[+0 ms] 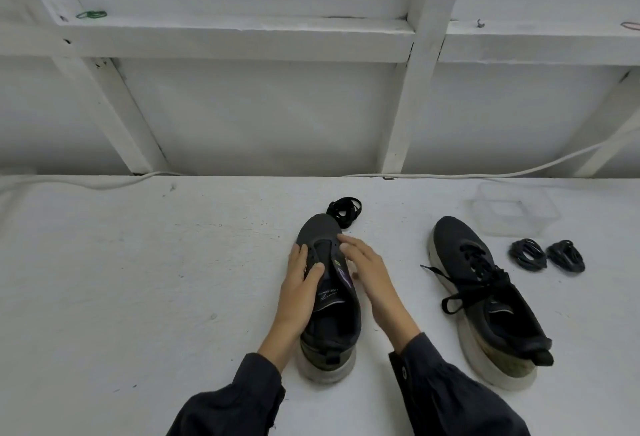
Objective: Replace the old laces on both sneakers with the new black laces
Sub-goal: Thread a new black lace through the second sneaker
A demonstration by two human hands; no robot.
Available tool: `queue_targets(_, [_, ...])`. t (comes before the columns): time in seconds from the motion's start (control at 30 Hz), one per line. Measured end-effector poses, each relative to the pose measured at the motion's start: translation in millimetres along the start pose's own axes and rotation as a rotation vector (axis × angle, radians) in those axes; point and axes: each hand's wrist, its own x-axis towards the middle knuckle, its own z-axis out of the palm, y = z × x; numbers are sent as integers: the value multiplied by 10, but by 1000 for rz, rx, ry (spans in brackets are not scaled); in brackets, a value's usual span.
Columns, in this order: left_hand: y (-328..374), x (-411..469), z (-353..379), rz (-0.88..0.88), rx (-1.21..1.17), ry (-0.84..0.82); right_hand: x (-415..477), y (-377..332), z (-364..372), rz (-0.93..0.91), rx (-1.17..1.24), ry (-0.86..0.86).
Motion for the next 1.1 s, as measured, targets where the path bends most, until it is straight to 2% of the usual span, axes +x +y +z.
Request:
queue_targets(0.1, [11,-9,-23,-4,-8,1,293,-26,-88,-34,-133,99])
queue_targets(0.2, [18,-36,-55,-14,-40,-15,617,25,-137,-152,-470,165])
queue_targets(0.33, [21,-47,-107,-19,-78,-11,911,113,-152,-199,-995,73])
queue_targets(0.4, [12,-26,-132,-15,-82,11,954,158,-159,-202,-1121,67])
queue_targets(0.5, [27,8,-157,-16,-92,21,980,205,-192,-235,-1045,159])
queue_targets(0.6, [82,32,-188,-12,-113,28,1027,181,-244,-217,-993,172])
queue_targets(0.67, [127,39,-217,-4,-146,41,1018,64,-251,-189,-768,189])
queue_targets(0.73, [182,31,-240,27,-163,75,886,-151,-242,-159,-410,189])
queue_targets(0.8, [258,13,-251,68,-172,113,687,-401,-235,-128,-73,104])
queue_targets(0.9, [400,-7,-251,129,-227,120,389,-664,-233,-124,183,-99])
queue_targets(1.03, [580,-51,-249,183,-311,24,124,-797,-168,-125,205,-300])
queue_targets(1.1, [630,-49,-245,193,-288,4,45,-798,-135,-123,175,-344])
